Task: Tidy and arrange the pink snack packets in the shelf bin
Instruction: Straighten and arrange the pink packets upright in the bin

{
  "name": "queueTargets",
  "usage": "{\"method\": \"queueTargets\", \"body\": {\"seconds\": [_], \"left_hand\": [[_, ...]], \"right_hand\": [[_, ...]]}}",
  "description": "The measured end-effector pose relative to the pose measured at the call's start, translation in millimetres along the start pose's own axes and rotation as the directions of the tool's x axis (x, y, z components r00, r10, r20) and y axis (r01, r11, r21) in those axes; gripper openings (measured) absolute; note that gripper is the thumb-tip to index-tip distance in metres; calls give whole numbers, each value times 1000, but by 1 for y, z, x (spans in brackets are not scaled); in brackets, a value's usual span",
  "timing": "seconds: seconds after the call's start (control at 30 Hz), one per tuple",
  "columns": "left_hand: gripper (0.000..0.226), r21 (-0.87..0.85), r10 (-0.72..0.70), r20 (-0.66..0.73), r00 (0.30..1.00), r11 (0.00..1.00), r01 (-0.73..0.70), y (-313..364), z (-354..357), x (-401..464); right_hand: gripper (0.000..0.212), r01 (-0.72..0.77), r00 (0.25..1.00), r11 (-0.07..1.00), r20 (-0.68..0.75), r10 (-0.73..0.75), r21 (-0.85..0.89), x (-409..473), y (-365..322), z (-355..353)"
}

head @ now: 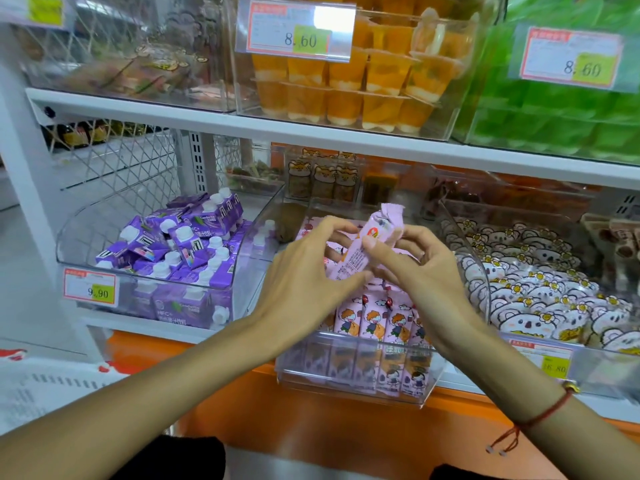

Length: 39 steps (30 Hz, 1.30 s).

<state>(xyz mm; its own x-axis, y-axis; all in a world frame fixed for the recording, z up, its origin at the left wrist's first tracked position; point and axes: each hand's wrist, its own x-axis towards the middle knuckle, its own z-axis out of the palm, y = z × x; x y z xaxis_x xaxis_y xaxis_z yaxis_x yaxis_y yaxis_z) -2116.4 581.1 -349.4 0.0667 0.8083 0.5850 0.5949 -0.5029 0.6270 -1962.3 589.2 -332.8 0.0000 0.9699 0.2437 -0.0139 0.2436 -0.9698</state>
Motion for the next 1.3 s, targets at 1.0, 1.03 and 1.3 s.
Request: {"method": "queueTargets", "body": {"seconds": [1.0, 1.03, 1.3], "left_hand": [[41, -368, 93, -34, 995, 924, -99, 2, -19, 10], [39, -371, 89, -28, 996, 924, -93, 2, -18, 10], [40, -386, 63, 42, 997, 921, -42, 6, -20, 10]], "right_hand": [[24, 484, 858, 839, 324, -398, -249, -12, -14, -11], [23, 477, 861, 847, 317, -397, -236, -12, -13, -11], [20, 433, 888, 885, 251, -386, -171, -12, -14, -10]]}}
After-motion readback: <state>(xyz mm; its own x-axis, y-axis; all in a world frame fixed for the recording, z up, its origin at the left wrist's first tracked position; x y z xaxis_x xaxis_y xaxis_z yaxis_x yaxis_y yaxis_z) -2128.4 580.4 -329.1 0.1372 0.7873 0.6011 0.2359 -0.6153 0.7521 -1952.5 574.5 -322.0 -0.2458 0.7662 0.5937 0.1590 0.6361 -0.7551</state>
